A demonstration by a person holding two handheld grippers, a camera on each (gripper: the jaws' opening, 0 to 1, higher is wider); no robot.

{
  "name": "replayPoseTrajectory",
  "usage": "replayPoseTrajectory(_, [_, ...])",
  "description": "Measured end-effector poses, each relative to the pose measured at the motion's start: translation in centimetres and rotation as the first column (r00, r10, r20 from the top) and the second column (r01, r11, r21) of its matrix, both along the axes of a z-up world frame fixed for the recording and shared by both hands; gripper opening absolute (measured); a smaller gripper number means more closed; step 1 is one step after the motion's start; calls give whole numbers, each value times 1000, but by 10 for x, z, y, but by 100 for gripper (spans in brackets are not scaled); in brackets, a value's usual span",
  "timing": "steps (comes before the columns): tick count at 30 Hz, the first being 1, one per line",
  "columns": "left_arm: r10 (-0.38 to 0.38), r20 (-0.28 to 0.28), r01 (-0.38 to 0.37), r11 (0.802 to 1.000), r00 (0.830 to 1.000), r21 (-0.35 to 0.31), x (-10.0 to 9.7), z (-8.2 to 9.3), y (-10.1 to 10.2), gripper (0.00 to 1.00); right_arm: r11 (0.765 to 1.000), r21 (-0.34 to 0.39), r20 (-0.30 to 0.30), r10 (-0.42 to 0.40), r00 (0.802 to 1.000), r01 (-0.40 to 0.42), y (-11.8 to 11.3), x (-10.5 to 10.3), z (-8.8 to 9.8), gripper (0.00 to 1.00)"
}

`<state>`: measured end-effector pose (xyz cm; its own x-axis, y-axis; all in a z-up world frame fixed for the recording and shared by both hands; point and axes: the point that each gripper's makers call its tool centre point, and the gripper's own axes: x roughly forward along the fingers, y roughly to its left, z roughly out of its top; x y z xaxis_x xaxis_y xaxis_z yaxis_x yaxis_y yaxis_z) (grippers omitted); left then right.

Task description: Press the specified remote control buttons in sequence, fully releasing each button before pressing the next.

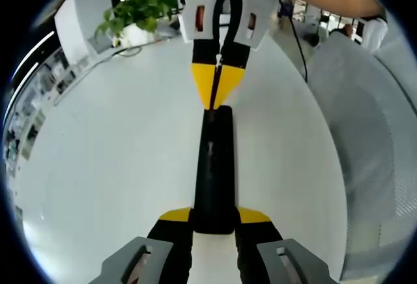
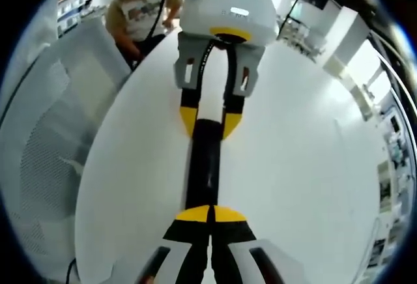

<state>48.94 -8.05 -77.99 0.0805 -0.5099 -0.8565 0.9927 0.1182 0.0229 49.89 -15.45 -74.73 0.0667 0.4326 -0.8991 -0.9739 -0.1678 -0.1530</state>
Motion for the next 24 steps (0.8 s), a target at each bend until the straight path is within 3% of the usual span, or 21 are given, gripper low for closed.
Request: replayPoseTrajectory(24, [-3,2,3,1000,1000,-2,0,-1,0,24,999,-25,-30,30,999,-31,5,-5,-16,0])
